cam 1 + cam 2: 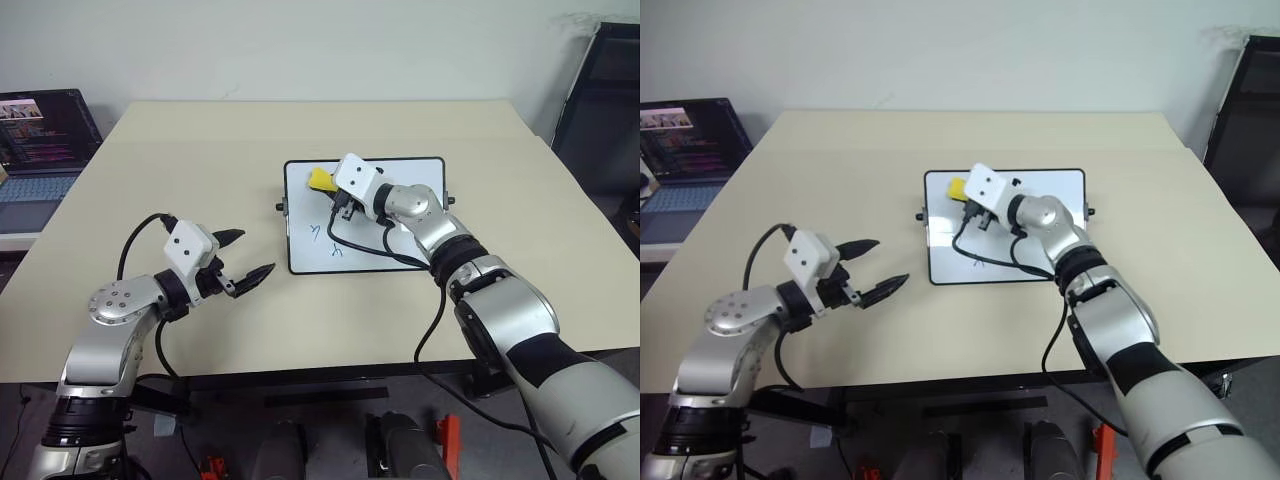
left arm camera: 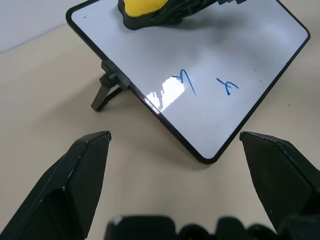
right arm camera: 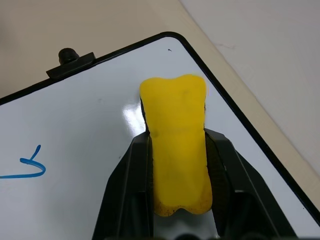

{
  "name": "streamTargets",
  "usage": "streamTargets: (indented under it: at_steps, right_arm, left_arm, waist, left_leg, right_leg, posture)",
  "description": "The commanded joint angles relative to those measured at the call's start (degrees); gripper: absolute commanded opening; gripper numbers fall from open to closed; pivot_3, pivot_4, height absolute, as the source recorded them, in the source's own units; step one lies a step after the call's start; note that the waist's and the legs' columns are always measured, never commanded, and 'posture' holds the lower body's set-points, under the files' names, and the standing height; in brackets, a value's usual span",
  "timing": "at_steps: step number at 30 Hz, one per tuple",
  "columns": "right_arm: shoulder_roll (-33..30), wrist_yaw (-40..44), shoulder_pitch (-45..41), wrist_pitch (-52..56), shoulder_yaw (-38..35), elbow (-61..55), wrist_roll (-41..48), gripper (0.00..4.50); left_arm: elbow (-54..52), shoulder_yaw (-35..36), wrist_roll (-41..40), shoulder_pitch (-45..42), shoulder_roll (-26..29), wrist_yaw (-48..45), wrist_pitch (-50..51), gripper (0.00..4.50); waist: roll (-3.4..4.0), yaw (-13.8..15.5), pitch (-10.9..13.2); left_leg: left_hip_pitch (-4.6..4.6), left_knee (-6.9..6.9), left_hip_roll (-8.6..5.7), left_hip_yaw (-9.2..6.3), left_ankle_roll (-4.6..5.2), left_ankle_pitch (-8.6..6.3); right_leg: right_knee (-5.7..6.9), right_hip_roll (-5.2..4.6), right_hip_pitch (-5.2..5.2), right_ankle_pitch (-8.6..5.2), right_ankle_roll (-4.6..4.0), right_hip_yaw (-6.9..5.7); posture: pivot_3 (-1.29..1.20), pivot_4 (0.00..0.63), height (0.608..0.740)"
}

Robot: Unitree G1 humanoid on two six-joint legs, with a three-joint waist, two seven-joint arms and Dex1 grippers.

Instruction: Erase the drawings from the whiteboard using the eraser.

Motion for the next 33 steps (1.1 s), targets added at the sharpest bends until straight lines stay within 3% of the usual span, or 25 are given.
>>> streamTargets:
  at_steps: [1, 5, 11, 17, 27, 33]
  right_arm:
    - [-1.6, 2.5, 4.2, 1.1, 1.7, 1.8, -2.0, 1.04]
    - [-1.6, 6.5, 6.9, 1.2, 2.5, 0.4, -2.2, 1.04]
    - [-1.8, 5.5, 7.3, 1.8, 1.5, -0.4, -1.2, 1.04]
    - [-2.5, 9.9, 6.4, 2.5, -4.1, -5.7, 5.7, 1.04]
    - [-14.4, 25.0, 19.2, 27.1, -7.5, -52.0, 18.3, 1.02]
    - [-23.7, 26.2, 25.0, 33.0, -9.3, -60.3, 19.6, 1.02]
  left_arm:
    - [-1.1, 0.3, 0.1, -0.8, 0.2, -0.2, -0.9, 4.5]
    - [-0.9, 0.5, 0.0, -0.8, 0.6, -0.5, -0.8, 4.5]
    - [-0.7, 0.2, 0.0, -1.6, 0.5, -0.6, -0.6, 4.5]
    - [-1.4, 1.0, -1.5, -2.0, 0.4, -0.5, 0.2, 4.5]
    - [-5.6, 2.7, -3.5, -1.2, 2.2, -1.0, 3.3, 4.5]
    - [-6.7, 3.6, -5.0, -0.7, 3.7, -2.3, 5.1, 4.5]
  waist:
    - [-0.03, 0.0, -0.1]
    - [-0.06, -0.1, -0.2]
    - [-0.07, -0.2, -0.4]
    - [-0.05, -0.1, -0.4]
    - [0.0, 0.5, -0.3]
    - [-0.01, 0.7, -0.3]
  left_leg:
    - [0.02, 0.0, 0.0, 0.0, 0.0, 0.0]
    - [0.32, 0.0, 0.01, 0.0, 0.0, 0.0]
    - [0.45, 0.01, 0.01, 0.01, 0.07, 0.05]
    - [0.36, 0.0, 0.01, 0.0, 0.07, 0.05]
    - [-0.76, -0.12, 0.0, -0.06, 0.04, 0.0]
    - [-0.8, -0.09, -0.01, -0.02, 0.04, -0.02]
  right_leg:
    - [0.01, 0.0, 0.02, 0.0, 0.0, 0.01]
    - [0.02, 0.0, 0.26, -0.18, 0.16, 0.02]
    - [0.07, 0.0, 0.31, -0.14, 0.1, 0.05]
    - [0.04, 0.0, 0.27, -0.14, 0.1, 0.04]
    - [-0.04, -0.01, -0.77, 0.1, 0.25, -0.06]
    - [-0.12, -0.01, -0.77, 0.06, 0.24, -0.08]
  posture:
    - [0.0, 0.15, 0.74]
    - [0.0, 0.15, 0.74]
    - [0.0, 0.15, 0.74]
    - [0.0, 0.15, 0.74]
    - [0.0, 0.15, 0.74]
    - [0.0, 0.15, 0.74]
